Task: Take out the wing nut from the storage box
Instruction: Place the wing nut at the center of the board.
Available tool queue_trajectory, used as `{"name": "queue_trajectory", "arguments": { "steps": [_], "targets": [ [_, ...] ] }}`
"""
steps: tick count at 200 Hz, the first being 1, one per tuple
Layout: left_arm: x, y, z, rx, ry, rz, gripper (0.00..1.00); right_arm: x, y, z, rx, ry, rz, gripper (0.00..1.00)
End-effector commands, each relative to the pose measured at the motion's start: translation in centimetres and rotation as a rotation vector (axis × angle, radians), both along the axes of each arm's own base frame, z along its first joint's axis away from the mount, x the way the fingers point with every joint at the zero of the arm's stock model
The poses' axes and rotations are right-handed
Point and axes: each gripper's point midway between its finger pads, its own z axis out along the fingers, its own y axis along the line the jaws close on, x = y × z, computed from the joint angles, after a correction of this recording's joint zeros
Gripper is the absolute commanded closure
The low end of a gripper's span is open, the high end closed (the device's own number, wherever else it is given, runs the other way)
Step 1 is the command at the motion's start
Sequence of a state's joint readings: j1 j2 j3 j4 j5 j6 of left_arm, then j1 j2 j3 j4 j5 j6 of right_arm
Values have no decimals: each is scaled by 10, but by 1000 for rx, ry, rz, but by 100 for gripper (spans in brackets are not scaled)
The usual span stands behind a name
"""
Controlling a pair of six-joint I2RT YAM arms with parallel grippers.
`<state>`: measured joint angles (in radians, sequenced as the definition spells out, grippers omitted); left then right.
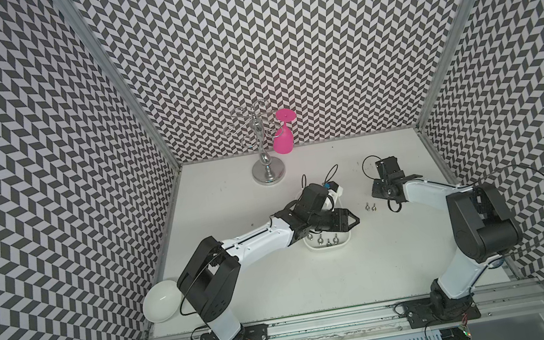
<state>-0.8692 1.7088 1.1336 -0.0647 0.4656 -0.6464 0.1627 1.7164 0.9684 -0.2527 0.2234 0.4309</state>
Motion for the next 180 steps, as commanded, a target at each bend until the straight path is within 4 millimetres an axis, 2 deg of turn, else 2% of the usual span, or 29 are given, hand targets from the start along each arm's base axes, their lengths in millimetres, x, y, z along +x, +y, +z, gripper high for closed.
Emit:
{"name": "queue_trajectory", "arguments": {
  "steps": [1,53,107,158,180],
  "targets": [
    [6,-5,11,-28,-39,2,46,7,2,-1,18,-28,-3,100],
    [1,0,6,-16,-28,2,47,1,5,-22,10,30,2,100],
    [0,2,6,-13,-28,-2,46,-2,9,-29,4,50,14,100],
    [0,2,6,-3,-37,-7,46,0,10,-25,-2,48,20,86],
    [2,4,6,6,-44,-6,46,1,10,-21,-2,41,21,85]
  ]
}}
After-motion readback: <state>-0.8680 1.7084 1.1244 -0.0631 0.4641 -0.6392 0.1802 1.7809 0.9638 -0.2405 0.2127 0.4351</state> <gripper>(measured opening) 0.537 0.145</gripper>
